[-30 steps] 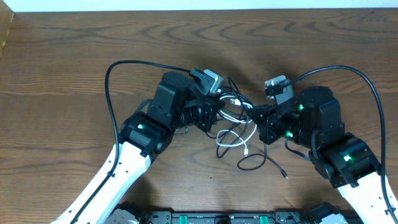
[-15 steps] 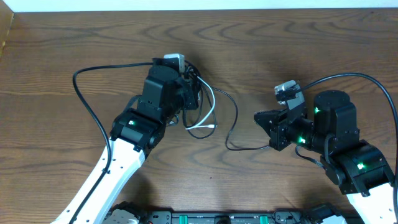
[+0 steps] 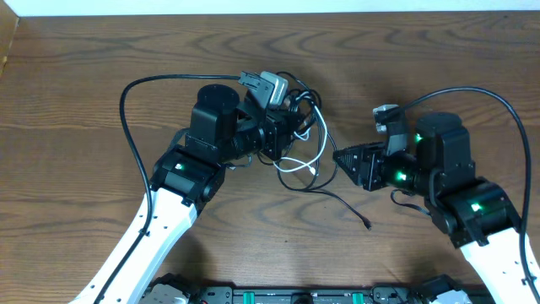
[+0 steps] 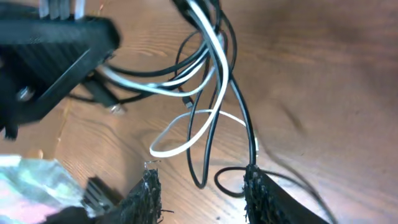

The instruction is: Untangle cables

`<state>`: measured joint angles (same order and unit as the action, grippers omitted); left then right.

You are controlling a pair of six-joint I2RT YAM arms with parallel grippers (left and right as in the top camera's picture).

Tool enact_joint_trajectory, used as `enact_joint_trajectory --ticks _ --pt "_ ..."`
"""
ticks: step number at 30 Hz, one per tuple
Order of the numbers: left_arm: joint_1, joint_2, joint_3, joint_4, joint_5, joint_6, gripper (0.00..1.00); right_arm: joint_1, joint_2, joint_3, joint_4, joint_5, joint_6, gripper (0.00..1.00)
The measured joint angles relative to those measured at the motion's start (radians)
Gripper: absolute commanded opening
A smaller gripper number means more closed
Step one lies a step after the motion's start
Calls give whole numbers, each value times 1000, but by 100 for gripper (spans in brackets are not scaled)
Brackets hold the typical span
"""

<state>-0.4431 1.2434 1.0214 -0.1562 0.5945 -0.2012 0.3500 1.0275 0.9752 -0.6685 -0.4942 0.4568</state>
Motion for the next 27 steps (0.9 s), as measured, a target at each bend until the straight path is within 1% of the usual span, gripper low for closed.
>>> enact_joint_trajectory --ticks 4,7,10,12,13,14,15,21,27 --pt "0 0 0 4 38 3 8 0 19 0 8 0 108 35" --pt "0 0 0 20 85 8 8 1 32 0 14 0 200 34" --pt "0 0 0 32 120 13 8 10 53 0 16 0 278 31" --pt "0 0 0 32 136 16 8 30 78 0 22 0 321 25" --pt "0 0 0 33 142 15 8 40 94 0 25 -1 339 20" --pt "0 0 0 33 146 15 8 51 113 0 29 0 356 5" --pt "0 0 0 33 151 15 8 58 130 0 31 1 370 1" --pt "0 0 0 29 191 15 8 69 218 0 -16 48 419 1" --pt "40 0 0 22 212 16 8 74 203 5 -121 104 425 1"
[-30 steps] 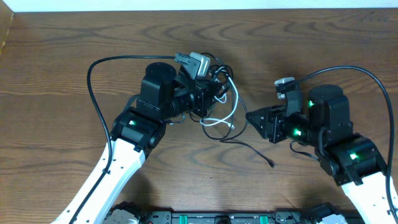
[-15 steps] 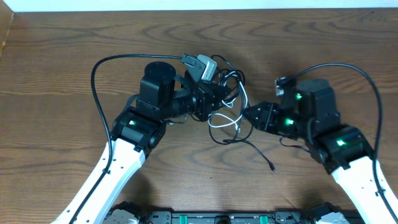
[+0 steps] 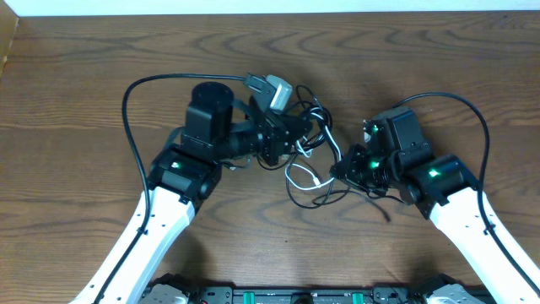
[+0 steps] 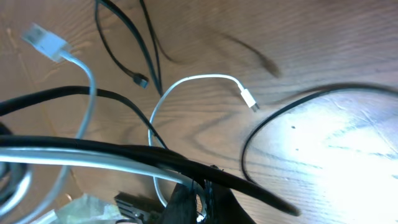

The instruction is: Untangle cables

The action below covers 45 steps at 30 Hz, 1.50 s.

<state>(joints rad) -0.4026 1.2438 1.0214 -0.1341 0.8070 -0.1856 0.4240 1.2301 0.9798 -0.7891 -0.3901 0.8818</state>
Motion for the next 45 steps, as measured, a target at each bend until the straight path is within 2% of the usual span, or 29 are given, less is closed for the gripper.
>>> enact_joint_trajectory --ticks 8,15,17,18,19,26,28,35,45 --pt "45 1 0 5 11 0 8 1 -100 3 -16 50 -32 1" --pt "48 1 0 10 11 -1 8 1 -106 3 14 70 -35 2" --pt "48 1 0 11 11 -1 9 1 -106 3 23 73 -35 12" --pt "49 1 0 11 15 -1 8 1 -106 3 29 75 -39 21" --pt "49 1 0 11 20 -2 8 1 -106 3 37 77 -41 24" --pt "50 1 0 11 42 -5 8 1 -106 3 157 43 -84 35" --pt "50 1 0 11 55 -5 8 1 -106 3 182 34 -98 35" --pt "53 1 0 11 114 -5 8 1 -105 3 263 39 -208 12" --pt "53 1 0 11 175 -5 8 3 -103 2 309 23 -314 17"
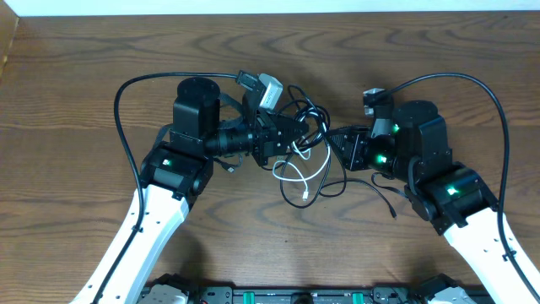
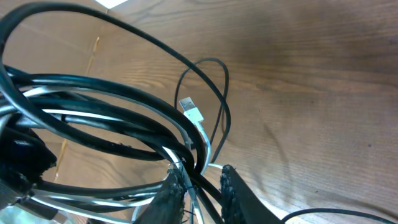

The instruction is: Untangle cables

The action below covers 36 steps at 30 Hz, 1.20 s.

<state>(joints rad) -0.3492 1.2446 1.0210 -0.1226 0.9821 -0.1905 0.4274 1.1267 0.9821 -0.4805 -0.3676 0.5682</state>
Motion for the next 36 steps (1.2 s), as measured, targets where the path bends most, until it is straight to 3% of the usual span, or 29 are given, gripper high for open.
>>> enact_joint_trajectory --ticks 4,7,19,22,32,34,36 --pt "0 0 0 0 7 0 8 23 16 0 3 -3 -8 15" --pt "0 0 0 0 8 0 8 46 35 0 12 -3 -12 1" --pt "0 0 0 0 7 0 9 69 60 0 20 -17 -37 1" --pt "0 0 0 0 2 0 15 69 60 0 11 -45 -55 1" --pt "1 0 0 0 -89 -12 16 69 -3 0 -141 -92 -162 1" --pt "1 0 0 0 -95 -14 13 69 -22 0 -159 -82 -175 1" --pt "1 0 0 0 -98 -14 11 69 -31 0 -163 -64 -175 9"
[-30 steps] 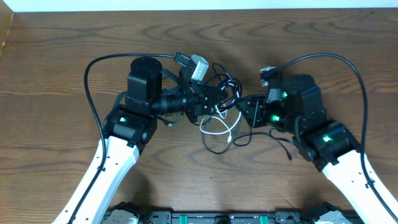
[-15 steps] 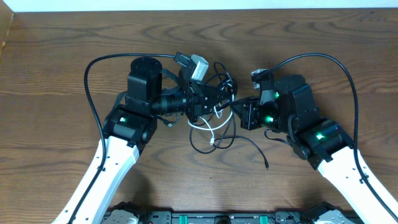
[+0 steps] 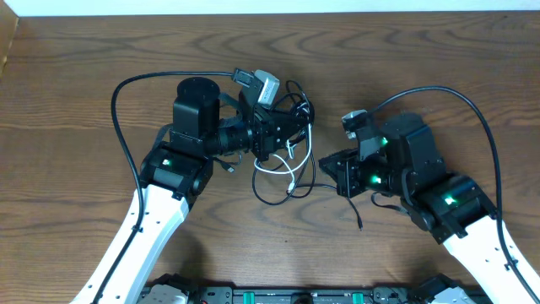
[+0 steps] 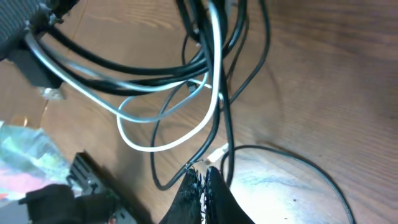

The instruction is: Untangle cables

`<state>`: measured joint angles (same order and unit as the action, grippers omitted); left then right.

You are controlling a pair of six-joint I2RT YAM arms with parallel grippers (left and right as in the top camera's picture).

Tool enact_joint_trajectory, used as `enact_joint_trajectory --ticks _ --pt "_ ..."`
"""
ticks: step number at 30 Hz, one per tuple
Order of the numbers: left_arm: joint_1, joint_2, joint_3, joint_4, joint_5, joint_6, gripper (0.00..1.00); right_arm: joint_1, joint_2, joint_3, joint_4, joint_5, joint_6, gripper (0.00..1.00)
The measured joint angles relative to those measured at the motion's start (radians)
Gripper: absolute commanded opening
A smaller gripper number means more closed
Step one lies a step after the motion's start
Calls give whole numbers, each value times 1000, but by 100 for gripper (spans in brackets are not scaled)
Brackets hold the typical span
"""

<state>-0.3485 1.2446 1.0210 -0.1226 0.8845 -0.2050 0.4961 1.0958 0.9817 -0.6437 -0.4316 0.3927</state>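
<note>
A tangle of black and white cables (image 3: 291, 148) hangs from my left gripper (image 3: 283, 128), which is shut on the upper part of the bundle. Loops droop onto the wooden table below it. My right gripper (image 3: 325, 163) is at the tangle's right side, low over the table. In the right wrist view the right gripper (image 4: 203, 173) is shut, and a black cable (image 4: 171, 182) runs into its tips. A white connector (image 4: 220, 149) lies just beyond the tips. A white loop (image 4: 161, 144) hangs above them. One black end (image 3: 361, 225) trails on the table.
The left arm's own thick black lead (image 3: 126, 101) arcs over the table's left part, and the right arm's lead (image 3: 481, 118) arcs at the right. The table's far edge (image 3: 270, 12) runs along the top. Crumpled paper (image 4: 25, 162) shows at the wrist view's lower left.
My right gripper moved left and down toward the lower tangle, and its fingers went from slightly apart to shut. The loops now hang lower and further left. The left gripper stayed put.
First my right gripper was open, well right of the bundle held by the left. Then it was shut on a black cable close to the tangle. Later it sat higher beside the bundle, fingers slightly apart around cables. Now it is shut low at the tangle's right.
</note>
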Motion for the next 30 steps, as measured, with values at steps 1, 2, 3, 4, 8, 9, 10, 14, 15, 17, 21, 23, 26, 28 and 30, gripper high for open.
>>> enact_joint_trajectory --ticks 1,2,3,4,8,9,10,14,15,17,21,23,26,28,30 --pt "0 0 0 0 0 -1 11 0 -1 0 1 16 6 15" --pt "0 0 0 0 2 -1 11 0 -1 0 3 35 18 24" --pt "0 0 0 0 9 -1 11 0 -1 0 10 56 35 34" --pt "0 0 0 0 18 -1 11 0 -1 0 22 67 43 41" --pt "0 0 0 0 74 -1 11 0 -1 0 104 105 66 56" --pt "0 0 0 0 87 -1 11 0 -1 0 111 109 69 57" --pt "0 0 0 0 100 -1 11 0 -1 0 118 112 70 58" --pt "0 0 0 15 154 -2 11 0 2 0 139 120 87 56" --pt "0 0 0 30 172 -2 11 0 8 0 144 125 95 55" --pt "0 0 0 76 224 -3 11 0 26 0 149 135 114 54" --pt "1 0 0 163 339 -12 8 1 93 0 190 140 151 18" --pt "1 0 0 174 370 -22 8 3 122 0 224 141 160 13" --pt "2 0 0 176 399 -28 8 3 134 -1 272 139 167 45" --pt "2 0 0 179 420 -31 8 3 133 -1 298 141 173 57" --pt "2 0 0 179 430 -31 8 3 132 -1 298 144 170 60"
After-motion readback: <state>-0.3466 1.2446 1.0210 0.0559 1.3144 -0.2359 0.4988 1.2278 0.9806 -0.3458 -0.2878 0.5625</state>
